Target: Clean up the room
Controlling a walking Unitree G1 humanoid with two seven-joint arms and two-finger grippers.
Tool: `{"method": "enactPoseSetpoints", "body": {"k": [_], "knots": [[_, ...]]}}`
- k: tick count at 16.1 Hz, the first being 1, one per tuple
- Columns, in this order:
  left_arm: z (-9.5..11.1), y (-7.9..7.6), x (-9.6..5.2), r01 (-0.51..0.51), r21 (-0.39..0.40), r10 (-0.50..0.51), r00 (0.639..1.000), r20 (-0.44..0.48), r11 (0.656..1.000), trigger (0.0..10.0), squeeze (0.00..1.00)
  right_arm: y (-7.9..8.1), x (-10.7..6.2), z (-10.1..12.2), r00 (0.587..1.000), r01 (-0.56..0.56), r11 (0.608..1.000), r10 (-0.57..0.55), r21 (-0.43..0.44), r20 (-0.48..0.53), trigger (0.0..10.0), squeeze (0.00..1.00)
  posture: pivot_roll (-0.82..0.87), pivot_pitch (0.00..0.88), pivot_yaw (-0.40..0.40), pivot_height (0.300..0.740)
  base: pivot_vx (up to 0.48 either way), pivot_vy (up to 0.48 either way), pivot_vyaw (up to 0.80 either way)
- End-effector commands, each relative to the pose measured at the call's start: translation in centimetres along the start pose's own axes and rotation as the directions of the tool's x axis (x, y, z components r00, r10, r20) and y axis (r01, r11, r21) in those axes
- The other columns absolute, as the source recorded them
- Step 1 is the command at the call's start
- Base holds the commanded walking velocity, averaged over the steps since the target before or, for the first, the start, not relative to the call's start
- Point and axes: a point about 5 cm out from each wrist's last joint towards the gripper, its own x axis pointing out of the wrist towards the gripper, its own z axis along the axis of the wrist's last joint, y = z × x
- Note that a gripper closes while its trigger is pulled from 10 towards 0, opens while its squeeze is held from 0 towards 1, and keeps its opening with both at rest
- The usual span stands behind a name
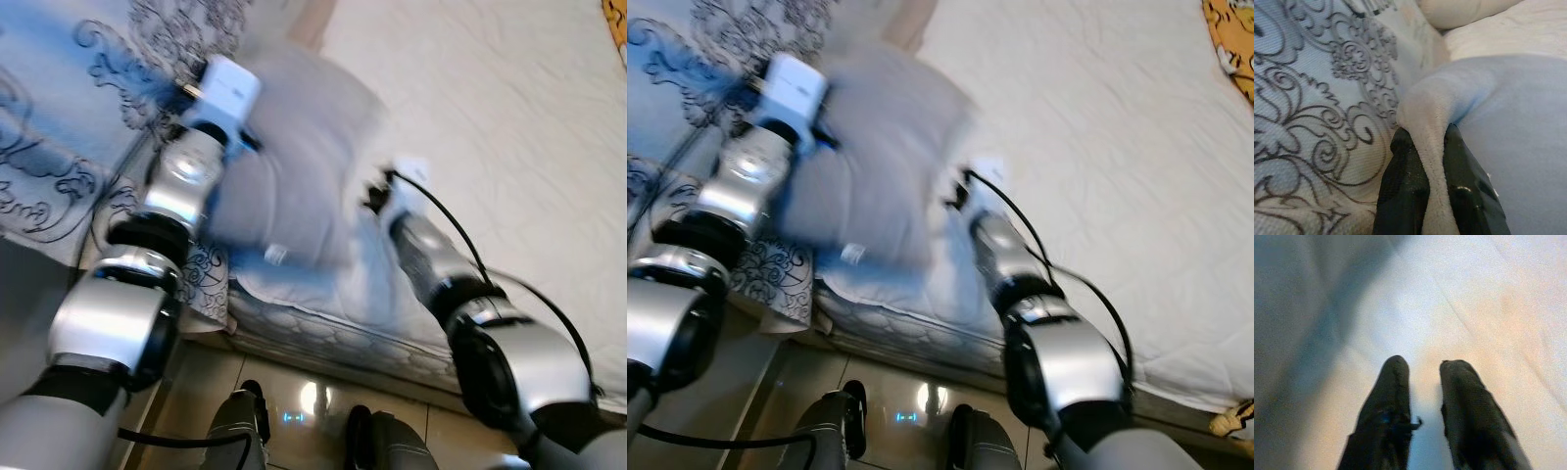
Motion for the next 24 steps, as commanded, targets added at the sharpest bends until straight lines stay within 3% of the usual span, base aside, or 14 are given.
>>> {"method": "enactPoseSetpoints", "body": {"k": [1,3,5,8,10,14,15,18,22,23,24], "knots": [[1.6,1.1,0.5,-0.074,0.003,0.073,0.995,0.068,0.997,10.0,0.0,0.2,-0.1,-0.3,1.0,-0.018,0.999,0.018,0.037,0.012,10.0,1.0,0.15,0.28,-0.02,0.74,0.0,0.0,0.0],[1.9,1.0,0.5,-0.1,0.008,0.099,0.992,0.078,0.995,10.0,0.0,-0.5,-0.4,-0.7,0.999,-0.028,0.997,0.025,0.074,0.043,10.0,1.0,0.14,0.273,-0.012,0.74,0.0,0.0,0.0],[2.0,0.1,0.5,-0.076,0.07,0.068,0.992,0.106,0.995,10.0,0.0,-0.8,-0.7,-0.7,0.993,-0.079,0.992,0.07,0.094,0.098,10.0,1.0,0.11,0.258,-0.004,0.74,0.0,0.0,0.0],[1.5,-0.8,0.4,-0.054,0.112,0.043,0.994,0.096,0.992,10.0,0.0,-0.6,-1.7,0.0,0.953,-0.22,0.966,0.183,0.135,0.242,10.0,1.0,0.09,0.241,0.008,0.74,0.0,0.0,0.0],[0.5,-2.1,0.1,-0.012,0.097,0.007,0.998,0.058,0.995,10.0,0.0,-0.1,-3.6,0.4,0.89,-0.355,0.928,0.299,0.114,0.344,10.0,1.0,0.09,0.242,0.011,0.74,0.0,0.0,0.0],[-1.3,-4.3,-0.7,0.116,0.091,-0.116,0.993,-0.004,0.989,10.0,0.0,0.0,-7.5,0.2,0.833,-0.45,0.89,0.39,0.072,0.392,10.0,1.0,0.07,0.23,0.016,0.74,0.0,0.0,0.0],[-1.4,-4.4,-0.9,0.138,0.111,-0.14,0.99,0.012,0.984,10.0,1.0,0.3,-8.4,-0.1,0.834,-0.454,0.889,0.398,0.065,0.383,10.0,1.0,0.05,0.22,0.018,0.74,0.0,0.0,0.0],[-1.3,-5.0,-1.2,0.219,0.146,-0.228,0.973,0.045,0.965,10.0,1.0,0.9,-9.9,-0.4,0.842,-0.452,0.888,0.396,0.079,0.366,10.0,1.0,0.05,0.202,0.023,0.74,0.0,0.0,0.0],[1.0,-4.5,-0.6,0.257,0.007,-0.255,0.955,0.153,0.966,10.0,1.0,0.6,-11.2,-0.3,0.866,-0.4,0.91,0.337,0.106,0.369,10.0,1.0,0.03,0.153,0.03,0.74,0.0,0.0,0.0],[1.0,-4.5,-0.6,0.257,0.007,-0.255,0.955,0.153,0.966,10.0,1.0,0.6,-11.2,-0.3,0.866,-0.4,0.91,0.337,0.106,0.369,10.0,1.0,0.03,0.153,0.03,0.74,0.0,0.0,0.0],[2.3,-4.5,-0.4,0.262,-0.041,-0.248,0.946,0.208,0.964,10.0,1.0,0.4,-11.6,-0.3,0.871,-0.388,0.915,0.326,0.109,0.368,10.0,1.0,0.03,0.126,0.035,0.74,0.0,0.0,0.0]]}}
